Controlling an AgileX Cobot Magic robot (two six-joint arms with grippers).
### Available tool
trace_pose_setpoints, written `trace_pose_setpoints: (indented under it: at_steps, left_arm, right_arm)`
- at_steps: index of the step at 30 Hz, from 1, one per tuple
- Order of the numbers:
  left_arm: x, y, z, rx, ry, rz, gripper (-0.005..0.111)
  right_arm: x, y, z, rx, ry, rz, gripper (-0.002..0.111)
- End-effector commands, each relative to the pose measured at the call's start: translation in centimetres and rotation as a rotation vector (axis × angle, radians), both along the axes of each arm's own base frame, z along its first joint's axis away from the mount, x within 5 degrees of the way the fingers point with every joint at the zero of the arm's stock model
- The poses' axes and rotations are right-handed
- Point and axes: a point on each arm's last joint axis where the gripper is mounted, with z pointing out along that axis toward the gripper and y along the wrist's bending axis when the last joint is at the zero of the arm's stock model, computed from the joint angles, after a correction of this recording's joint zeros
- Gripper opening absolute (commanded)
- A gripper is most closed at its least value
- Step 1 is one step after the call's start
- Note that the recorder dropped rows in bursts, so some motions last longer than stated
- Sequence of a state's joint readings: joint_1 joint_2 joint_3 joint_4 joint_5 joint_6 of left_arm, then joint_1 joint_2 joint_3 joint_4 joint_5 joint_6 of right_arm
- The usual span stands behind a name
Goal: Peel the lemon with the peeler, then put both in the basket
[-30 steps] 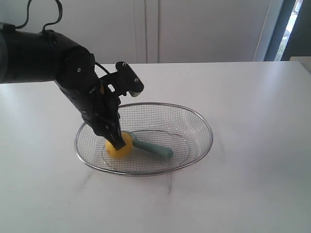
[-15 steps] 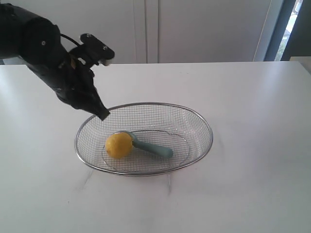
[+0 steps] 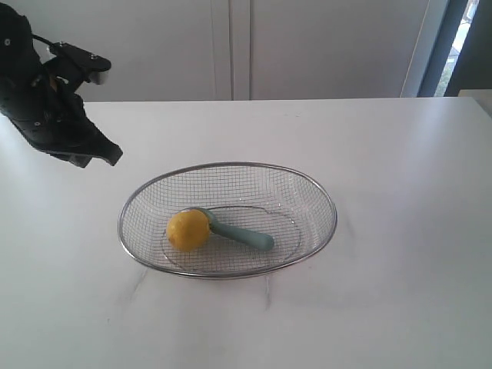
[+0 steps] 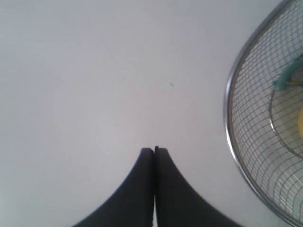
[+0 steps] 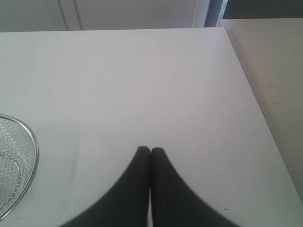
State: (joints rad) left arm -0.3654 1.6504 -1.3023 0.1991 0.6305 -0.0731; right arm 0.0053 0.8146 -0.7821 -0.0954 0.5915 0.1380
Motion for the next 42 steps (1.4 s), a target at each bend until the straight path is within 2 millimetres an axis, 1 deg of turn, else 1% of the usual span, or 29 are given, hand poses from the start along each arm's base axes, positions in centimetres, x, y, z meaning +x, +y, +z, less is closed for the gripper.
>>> trace_pose_setpoints:
  at_steps: [1,3,33,38,42]
  left_arm:
    - [0.0,1.6,0.2,-0.02,0.042,0.103,0.0]
    - [0.0,2.0,0.2,-0.02,0.049,0.119,0.0]
    - [0.0,1.9,0.2,-0.022,0.043,0.118,0.0]
    - [0.1,1.9,0.2,-0.023,0.041,0.117,0.0]
    - [0.1,1.9,0.2,-0.023,0.041,0.117,0.0]
  right_arm:
    - [-0.1,-0.1,0.0,-0.006,-0.013,-0.003,0.0]
    - [-0.1,-0.1,0.0,-0.006,-0.013,-0.003,0.0]
    - [-0.1,-0.1,0.0,-0.006,-0.013,-0.003,0.0]
    - [-1.0,-0.1,0.7,-0.004,-0.054,-0.003,0.0]
    - [-2.5,-0.1,1.6,-0.004,-0.118,-0.003,0.0]
